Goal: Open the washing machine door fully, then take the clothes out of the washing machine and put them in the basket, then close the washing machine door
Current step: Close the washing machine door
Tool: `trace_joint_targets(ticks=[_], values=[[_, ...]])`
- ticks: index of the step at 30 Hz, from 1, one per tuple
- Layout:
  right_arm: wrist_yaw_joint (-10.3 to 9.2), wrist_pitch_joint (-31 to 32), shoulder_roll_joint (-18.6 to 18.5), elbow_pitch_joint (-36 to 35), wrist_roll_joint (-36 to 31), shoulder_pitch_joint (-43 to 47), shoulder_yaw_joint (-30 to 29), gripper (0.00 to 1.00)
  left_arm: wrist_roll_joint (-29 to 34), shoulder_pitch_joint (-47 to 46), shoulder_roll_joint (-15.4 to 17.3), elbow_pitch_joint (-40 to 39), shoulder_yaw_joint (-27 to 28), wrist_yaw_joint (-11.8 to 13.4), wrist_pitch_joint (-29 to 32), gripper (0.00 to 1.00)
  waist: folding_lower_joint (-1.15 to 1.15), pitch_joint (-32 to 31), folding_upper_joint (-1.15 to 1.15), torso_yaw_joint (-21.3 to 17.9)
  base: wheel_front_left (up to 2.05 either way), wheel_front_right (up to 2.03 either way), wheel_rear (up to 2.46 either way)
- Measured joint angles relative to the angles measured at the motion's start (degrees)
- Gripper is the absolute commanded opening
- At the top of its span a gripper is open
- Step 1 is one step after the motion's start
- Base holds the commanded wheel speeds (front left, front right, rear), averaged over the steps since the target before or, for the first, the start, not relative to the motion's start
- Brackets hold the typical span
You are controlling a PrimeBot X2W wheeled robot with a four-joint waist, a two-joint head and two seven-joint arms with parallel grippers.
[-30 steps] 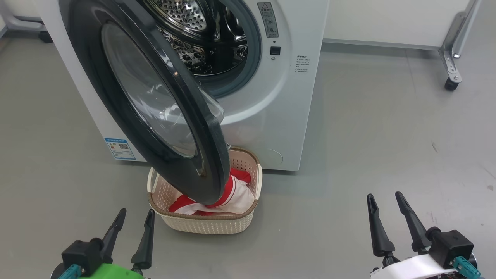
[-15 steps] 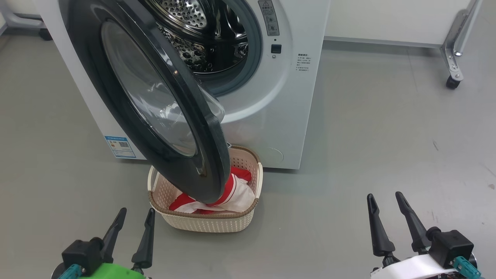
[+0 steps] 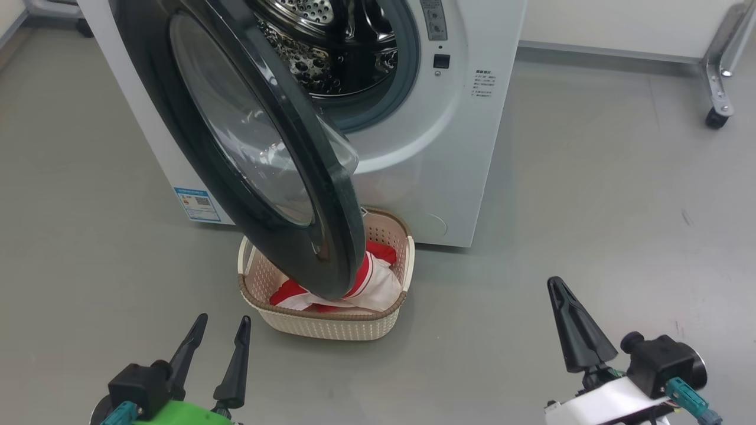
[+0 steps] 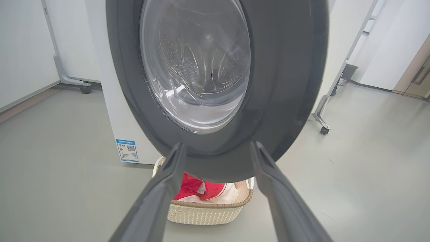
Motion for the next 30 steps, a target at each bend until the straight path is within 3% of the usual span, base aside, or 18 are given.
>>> trace_joint_targets(ticks=[20,30], values=[[0.8,5.02,-5.13,-0.67,-4.72,-19.59,20.74,0.0,-0.03,-5.27,-2.75,-0.7,-2.99,-0.01,0.0,1.0,0.0,7.15,0.0,9.59,0.0,0.0,0.0],[0.8,6.24,-6.72,3.48,-1.92,-25.42,23.39,0.0,-0.44,-6.87,-3.68,-0.65,-3.09,-0.01,0.0,1.0,0.0,10.41,0.0,15.29,0.0,0.0,0.0]])
